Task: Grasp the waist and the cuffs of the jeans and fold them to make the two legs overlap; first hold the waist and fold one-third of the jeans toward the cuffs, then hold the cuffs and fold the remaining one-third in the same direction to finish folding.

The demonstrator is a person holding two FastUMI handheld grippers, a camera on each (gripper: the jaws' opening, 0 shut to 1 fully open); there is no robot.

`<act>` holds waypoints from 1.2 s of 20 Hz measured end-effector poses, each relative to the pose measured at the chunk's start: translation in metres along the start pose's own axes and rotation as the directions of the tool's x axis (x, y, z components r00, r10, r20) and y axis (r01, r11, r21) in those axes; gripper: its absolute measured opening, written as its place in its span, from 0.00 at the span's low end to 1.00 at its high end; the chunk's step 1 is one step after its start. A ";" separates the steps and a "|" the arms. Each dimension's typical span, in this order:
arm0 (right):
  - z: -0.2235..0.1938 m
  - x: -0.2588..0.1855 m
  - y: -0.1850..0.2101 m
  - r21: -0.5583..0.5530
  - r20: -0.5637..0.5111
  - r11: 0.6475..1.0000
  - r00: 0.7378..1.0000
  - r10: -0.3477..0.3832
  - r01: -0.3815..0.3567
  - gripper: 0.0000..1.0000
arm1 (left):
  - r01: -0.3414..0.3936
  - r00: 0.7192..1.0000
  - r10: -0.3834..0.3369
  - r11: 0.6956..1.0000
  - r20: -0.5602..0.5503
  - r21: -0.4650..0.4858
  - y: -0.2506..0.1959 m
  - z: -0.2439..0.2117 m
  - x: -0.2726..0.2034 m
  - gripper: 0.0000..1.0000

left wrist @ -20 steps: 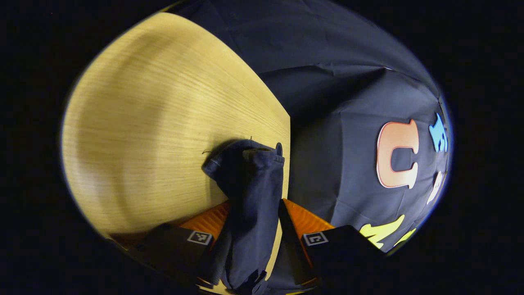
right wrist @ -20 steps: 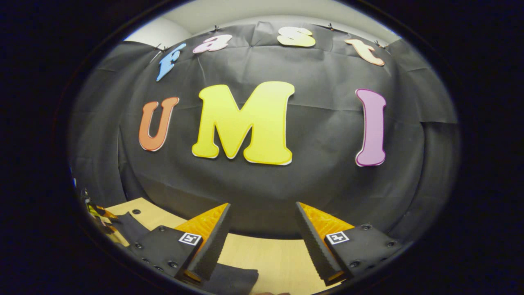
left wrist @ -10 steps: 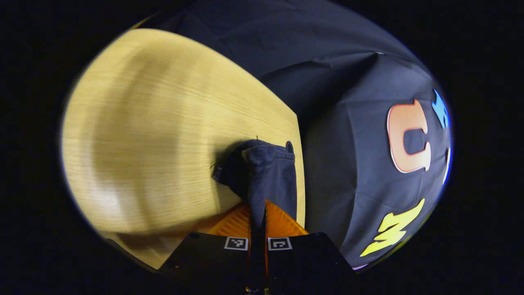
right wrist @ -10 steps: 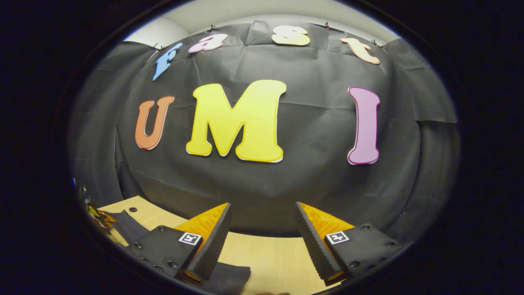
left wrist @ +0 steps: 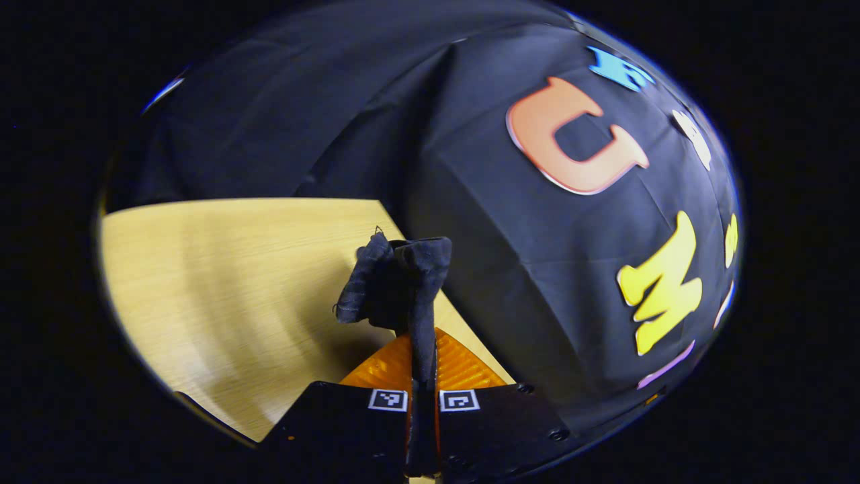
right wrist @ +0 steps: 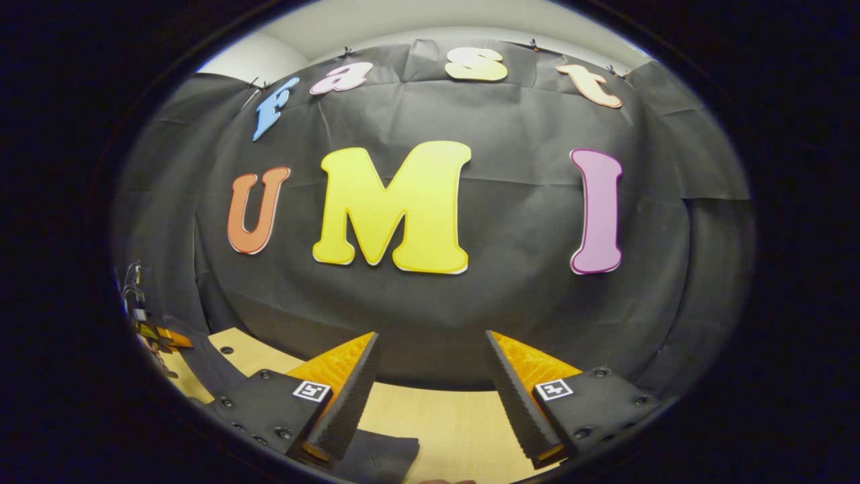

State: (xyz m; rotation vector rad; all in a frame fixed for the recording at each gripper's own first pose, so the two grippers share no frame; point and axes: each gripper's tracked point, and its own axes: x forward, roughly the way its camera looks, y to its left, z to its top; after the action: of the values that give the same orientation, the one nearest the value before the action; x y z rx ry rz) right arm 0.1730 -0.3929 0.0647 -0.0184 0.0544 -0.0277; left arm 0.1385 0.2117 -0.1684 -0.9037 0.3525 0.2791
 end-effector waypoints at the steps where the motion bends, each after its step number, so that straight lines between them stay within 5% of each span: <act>1: 0.001 -0.002 0.001 0.008 0.002 1.000 1.000 0.001 -0.001 0.92 | 0.013 1.000 -0.012 0.999 -0.003 0.042 -0.016 0.001 -0.001 0.04; 5: 0.000 -0.016 -0.003 0.017 0.004 1.000 1.000 -0.009 0.009 0.92 | 0.094 0.996 -0.094 0.968 -0.007 0.233 -0.077 -0.008 -0.010 0.04; 8: 0.000 -0.026 -0.010 0.025 0.003 0.999 1.000 -0.021 0.020 0.92 | 0.152 0.988 -0.151 0.907 -0.034 0.393 -0.125 -0.029 -0.012 0.04; 15: -0.001 -0.041 -0.024 0.047 0.007 0.998 0.999 -0.051 0.050 0.92 | 0.340 0.940 -0.283 0.726 -0.192 0.598 -0.204 -0.109 -0.027 0.03; 24: -0.008 -0.051 -0.048 0.075 -0.006 0.993 0.995 -0.096 0.097 0.92 | 0.491 0.871 -0.248 0.451 -0.424 0.745 -0.221 -0.251 -0.041 0.04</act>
State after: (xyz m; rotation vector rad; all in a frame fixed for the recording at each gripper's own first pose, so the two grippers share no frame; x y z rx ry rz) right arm 0.1201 -0.4398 0.0603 0.0539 0.0553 -0.1264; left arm 0.1402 -0.1239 -0.1361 -0.0048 0.4523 -0.4374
